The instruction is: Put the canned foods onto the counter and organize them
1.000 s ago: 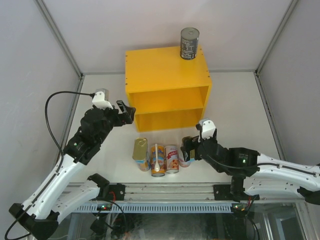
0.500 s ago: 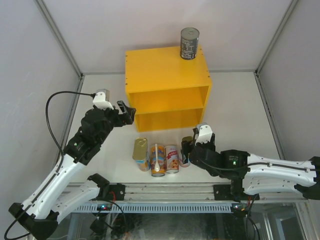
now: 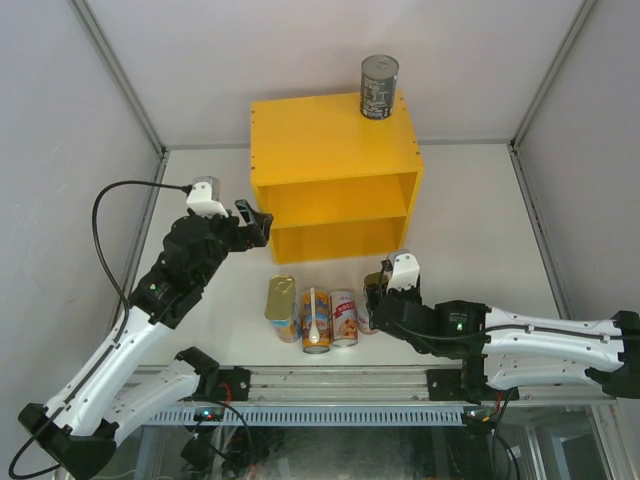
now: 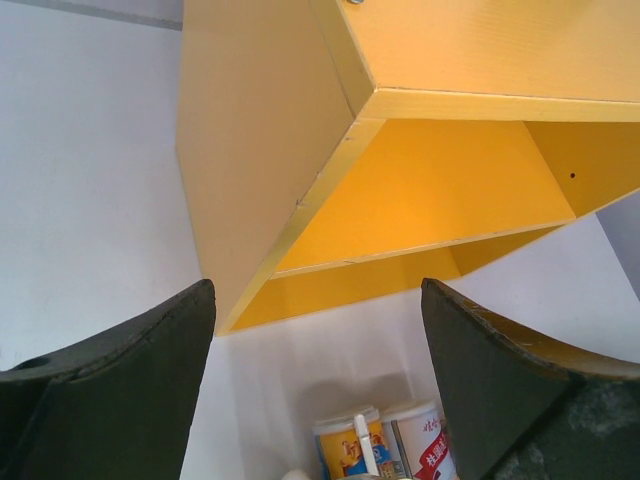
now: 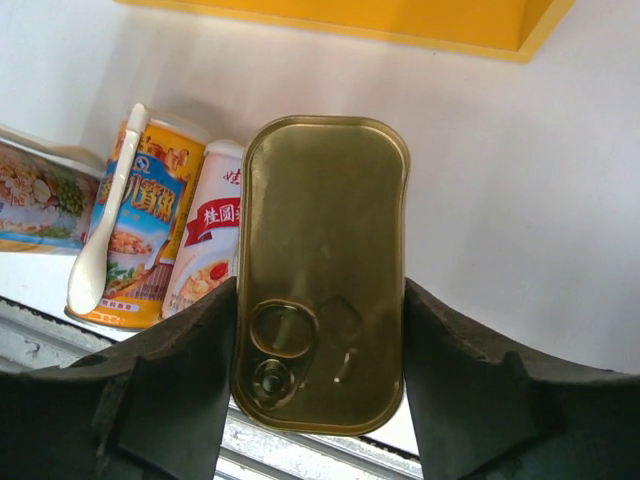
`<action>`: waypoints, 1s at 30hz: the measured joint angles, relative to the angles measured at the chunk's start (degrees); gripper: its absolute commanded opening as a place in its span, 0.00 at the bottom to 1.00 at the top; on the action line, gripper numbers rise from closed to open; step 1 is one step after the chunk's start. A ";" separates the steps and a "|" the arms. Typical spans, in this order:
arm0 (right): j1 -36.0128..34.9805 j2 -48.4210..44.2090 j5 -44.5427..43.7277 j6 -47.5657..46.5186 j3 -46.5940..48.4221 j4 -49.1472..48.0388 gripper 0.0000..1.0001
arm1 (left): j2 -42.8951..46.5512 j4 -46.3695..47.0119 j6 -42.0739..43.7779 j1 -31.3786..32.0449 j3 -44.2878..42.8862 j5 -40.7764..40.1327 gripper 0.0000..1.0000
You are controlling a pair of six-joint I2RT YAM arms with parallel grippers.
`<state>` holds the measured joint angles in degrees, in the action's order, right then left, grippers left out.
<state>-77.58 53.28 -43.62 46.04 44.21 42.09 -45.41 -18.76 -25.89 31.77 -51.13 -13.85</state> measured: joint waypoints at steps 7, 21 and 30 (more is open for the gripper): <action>0.15 0.57 0.90 0.20 -0.04 -0.22 0.26 | 0.17 0.52 0.02 0.00 0.00 0.04 0.87; 0.20 -0.28 1.86 -1.95 0.02 0.22 0.00 | 0.17 1.40 -0.02 0.00 0.00 -0.15 0.87; 0.17 -0.28 2.10 -4.11 1.99 2.12 0.00 | 0.48 1.66 -0.02 0.00 0.00 -0.94 0.86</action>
<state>-77.41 52.99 -41.52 41.93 46.19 44.21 -44.93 -17.10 -25.91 31.77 -51.13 -14.79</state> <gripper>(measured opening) 0.552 0.865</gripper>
